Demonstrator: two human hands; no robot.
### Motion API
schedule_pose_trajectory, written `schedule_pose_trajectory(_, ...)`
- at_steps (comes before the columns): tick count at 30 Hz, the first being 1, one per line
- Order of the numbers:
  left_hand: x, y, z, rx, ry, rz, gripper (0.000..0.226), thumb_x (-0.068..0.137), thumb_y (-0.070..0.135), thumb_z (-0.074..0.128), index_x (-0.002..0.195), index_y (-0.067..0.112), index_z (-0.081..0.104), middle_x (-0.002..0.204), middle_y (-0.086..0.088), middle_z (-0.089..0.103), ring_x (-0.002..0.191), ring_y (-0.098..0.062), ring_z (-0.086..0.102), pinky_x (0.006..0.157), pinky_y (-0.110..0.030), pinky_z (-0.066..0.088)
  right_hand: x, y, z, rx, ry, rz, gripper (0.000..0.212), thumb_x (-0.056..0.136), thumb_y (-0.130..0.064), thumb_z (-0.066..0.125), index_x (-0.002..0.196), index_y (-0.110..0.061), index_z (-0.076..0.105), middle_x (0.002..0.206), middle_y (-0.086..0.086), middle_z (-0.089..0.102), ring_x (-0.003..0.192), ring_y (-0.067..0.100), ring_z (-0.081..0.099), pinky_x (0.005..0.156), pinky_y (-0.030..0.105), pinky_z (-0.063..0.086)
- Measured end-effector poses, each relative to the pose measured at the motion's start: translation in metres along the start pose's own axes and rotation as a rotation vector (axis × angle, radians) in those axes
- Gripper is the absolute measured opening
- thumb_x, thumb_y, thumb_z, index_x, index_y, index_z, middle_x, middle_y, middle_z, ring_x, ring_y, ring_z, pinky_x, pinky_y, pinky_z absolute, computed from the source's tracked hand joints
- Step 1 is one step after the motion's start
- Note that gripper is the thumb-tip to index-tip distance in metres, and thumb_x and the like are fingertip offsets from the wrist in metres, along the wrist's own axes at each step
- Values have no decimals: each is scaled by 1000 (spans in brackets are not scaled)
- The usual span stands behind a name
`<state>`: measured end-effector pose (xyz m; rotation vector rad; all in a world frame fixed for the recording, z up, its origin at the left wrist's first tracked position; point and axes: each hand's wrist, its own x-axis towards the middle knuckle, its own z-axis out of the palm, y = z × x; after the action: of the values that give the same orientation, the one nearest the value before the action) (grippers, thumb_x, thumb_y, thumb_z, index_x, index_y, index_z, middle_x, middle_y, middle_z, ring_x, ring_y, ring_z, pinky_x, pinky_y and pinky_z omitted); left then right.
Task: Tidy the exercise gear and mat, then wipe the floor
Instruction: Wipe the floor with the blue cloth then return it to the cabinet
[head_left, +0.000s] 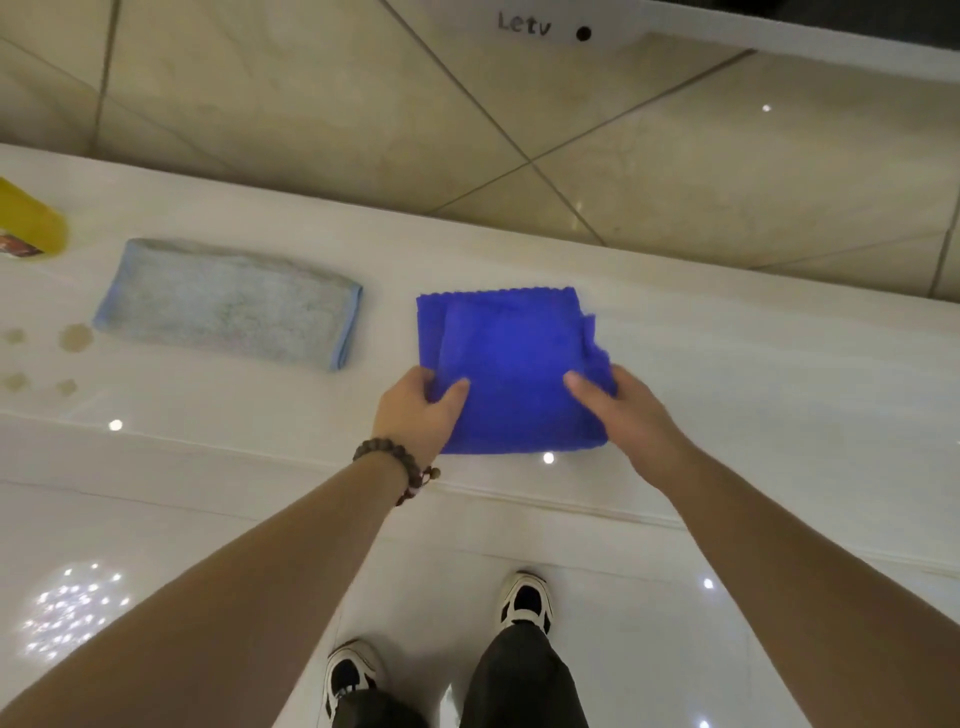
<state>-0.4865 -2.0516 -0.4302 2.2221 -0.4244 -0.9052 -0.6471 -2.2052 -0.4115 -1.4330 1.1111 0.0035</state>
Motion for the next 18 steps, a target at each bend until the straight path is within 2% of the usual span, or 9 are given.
schedule_pose_trajectory(2,2,-8,7,55,49,6,14,94,29,54,98,16,51,81,5,55,75,-15,54,59,-21,40,9,6,8,-201,62,-53,26,91,-28,62,112,-13,57,105,0,65,95,19,61,78,27,51)
schedule_pose_trajectory(4,-4,-10,9,31,141,54,14,97,29,49,103,16,49,80,5,55,73,-16,57,60,-27,46,11,3,13,-238,188,-190,17,92,-19,58,101,-6,54,90,4,61,79,17,56,64,14,44)
schedule_pose_trajectory(7,-7,-7,10,75,254,64,21,100,33,42,110,15,45,75,5,55,68,-18,58,61,-36,52,18,-7,22,-233,278,-312,14,93,-20,57,93,-8,50,77,2,56,65,13,49,54,15,38)
schedule_pose_trajectory(9,3,-8,8,167,265,5,24,100,36,39,106,14,45,73,4,53,65,-19,55,62,-37,51,31,-9,27,-291,275,-275,16,93,-22,58,92,-8,50,76,1,55,66,13,49,54,18,38)
schedule_pose_trajectory(11,16,-8,5,296,211,-79,27,100,40,39,99,14,46,77,-1,57,65,-18,53,63,-35,49,44,-8,31,-346,254,-154,16,92,-23,59,90,-10,49,76,-3,53,72,16,52,54,17,35)
schedule_pose_trajectory(13,23,-8,2,382,171,-114,29,99,44,39,97,16,46,78,0,58,64,-15,52,62,-32,48,51,-8,33,-335,271,-65,16,92,-25,59,93,-13,48,80,-5,53,81,21,56,56,20,36)
schedule_pose_trajectory(15,21,-7,-1,412,183,-101,29,99,46,38,100,18,44,74,3,55,62,-11,52,59,-29,46,47,-14,36,-360,335,-46,25,91,-29,60,108,-16,47,95,-1,55,92,24,58,64,26,44)
schedule_pose_trajectory(17,14,-8,-8,397,228,-66,30,99,45,38,109,18,46,85,1,59,71,-15,56,62,-30,48,42,-15,41,-576,465,-178,44,89,-32,62,125,-16,44,118,8,52,106,27,53,80,36,49)
schedule_pose_trajectory(18,9,-10,-12,381,248,-42,31,99,42,39,115,16,47,95,0,60,80,-17,58,67,-31,48,38,-15,44,-710,504,-307,49,88,-34,62,130,-15,44,127,11,48,113,28,48,89,40,47)
